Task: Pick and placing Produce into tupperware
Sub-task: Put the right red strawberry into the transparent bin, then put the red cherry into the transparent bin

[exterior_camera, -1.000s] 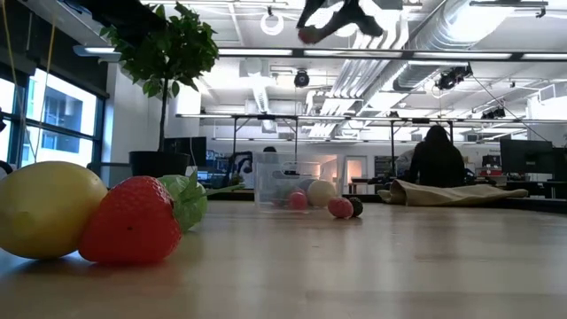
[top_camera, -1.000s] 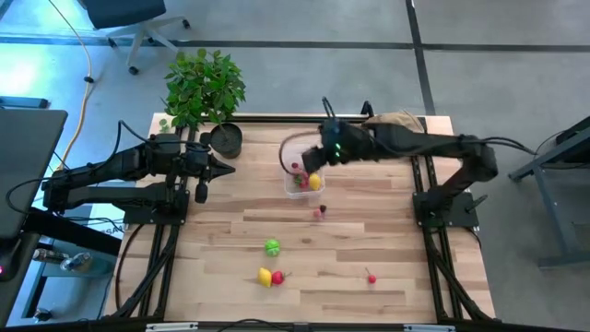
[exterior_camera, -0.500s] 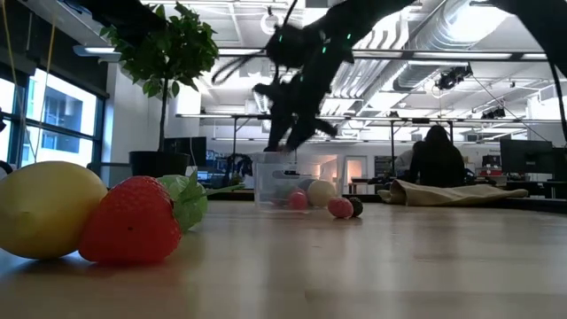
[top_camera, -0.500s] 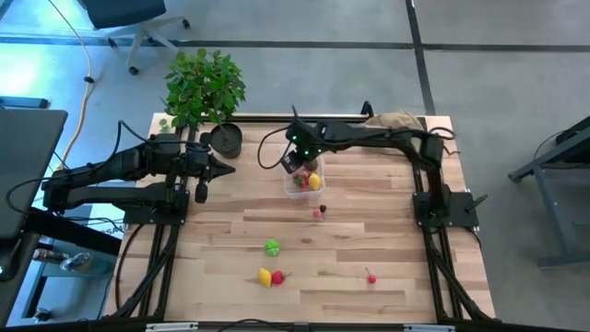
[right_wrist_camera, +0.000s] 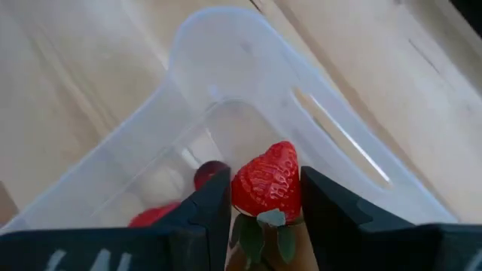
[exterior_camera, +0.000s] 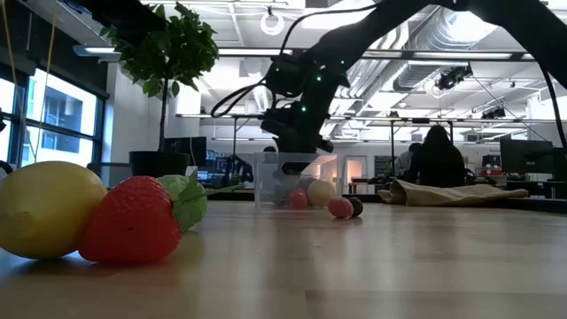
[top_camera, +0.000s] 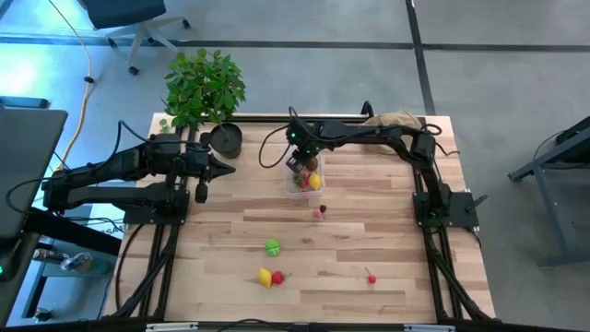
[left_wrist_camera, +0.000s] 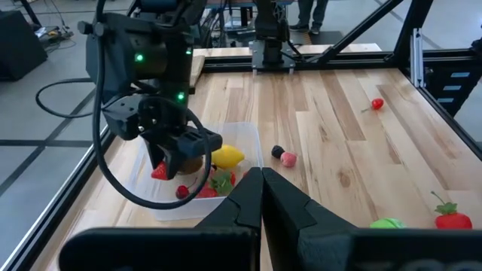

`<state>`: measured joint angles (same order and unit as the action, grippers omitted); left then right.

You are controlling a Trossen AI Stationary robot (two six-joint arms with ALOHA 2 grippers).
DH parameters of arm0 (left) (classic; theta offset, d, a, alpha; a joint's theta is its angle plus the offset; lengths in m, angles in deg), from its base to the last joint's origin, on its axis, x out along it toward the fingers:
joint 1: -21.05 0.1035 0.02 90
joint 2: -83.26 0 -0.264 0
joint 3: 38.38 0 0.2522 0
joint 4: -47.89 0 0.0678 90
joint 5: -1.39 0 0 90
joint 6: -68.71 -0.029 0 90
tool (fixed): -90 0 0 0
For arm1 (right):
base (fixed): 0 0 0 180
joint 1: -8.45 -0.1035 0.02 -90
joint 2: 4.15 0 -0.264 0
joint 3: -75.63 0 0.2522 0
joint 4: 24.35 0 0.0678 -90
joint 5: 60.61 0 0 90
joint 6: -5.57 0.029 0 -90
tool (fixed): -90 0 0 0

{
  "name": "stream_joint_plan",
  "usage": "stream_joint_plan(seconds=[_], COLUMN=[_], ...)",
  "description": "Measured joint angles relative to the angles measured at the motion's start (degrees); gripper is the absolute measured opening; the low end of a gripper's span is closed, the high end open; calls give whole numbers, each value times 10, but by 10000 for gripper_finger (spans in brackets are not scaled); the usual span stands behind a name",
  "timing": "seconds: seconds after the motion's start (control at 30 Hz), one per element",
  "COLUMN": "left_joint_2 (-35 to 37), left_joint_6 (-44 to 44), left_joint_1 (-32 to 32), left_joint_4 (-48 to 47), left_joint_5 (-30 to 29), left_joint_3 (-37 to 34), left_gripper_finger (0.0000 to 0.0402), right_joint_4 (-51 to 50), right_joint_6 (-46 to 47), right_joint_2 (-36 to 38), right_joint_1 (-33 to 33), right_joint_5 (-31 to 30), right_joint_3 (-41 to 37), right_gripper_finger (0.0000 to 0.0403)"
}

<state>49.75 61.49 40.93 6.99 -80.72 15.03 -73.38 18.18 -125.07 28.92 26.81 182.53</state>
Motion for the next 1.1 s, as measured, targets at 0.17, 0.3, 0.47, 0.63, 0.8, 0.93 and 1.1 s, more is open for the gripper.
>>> stream_joint_plan(seconds=[0.17, 0.3, 0.47, 0.63, 0.8, 0.93, 1.1], left_joint_2=[0, 0, 0, 0, 0, 0, 0], left_joint_6=[0, 0, 0, 0, 0, 0, 0], left_joint_1=[0, 0, 0, 0, 0, 0, 0], left_joint_4=[0, 0, 0, 0, 0, 0, 0], left_joint_5=[0, 0, 0, 0, 0, 0, 0], left_joint_3=[0, 0, 0, 0, 0, 0, 0], left_gripper_finger=[1, 1, 1, 1, 1, 1, 1], right_joint_4=[-6, -9, -9, -4, -1, 0, -10], right_joint_6=[-30, -55, -64, -77, -78, -87, -91], right_joint_2=[-3, -3, -3, -3, -3, -3, 0], right_joint_1=[2, 0, -2, -2, -1, -1, -1], right_joint_5=[28, 31, 31, 38, 36, 28, 28], right_joint_3=[0, 0, 0, 0, 0, 0, 1], right_gripper_finger=[124, 124, 124, 135, 173, 184, 183])
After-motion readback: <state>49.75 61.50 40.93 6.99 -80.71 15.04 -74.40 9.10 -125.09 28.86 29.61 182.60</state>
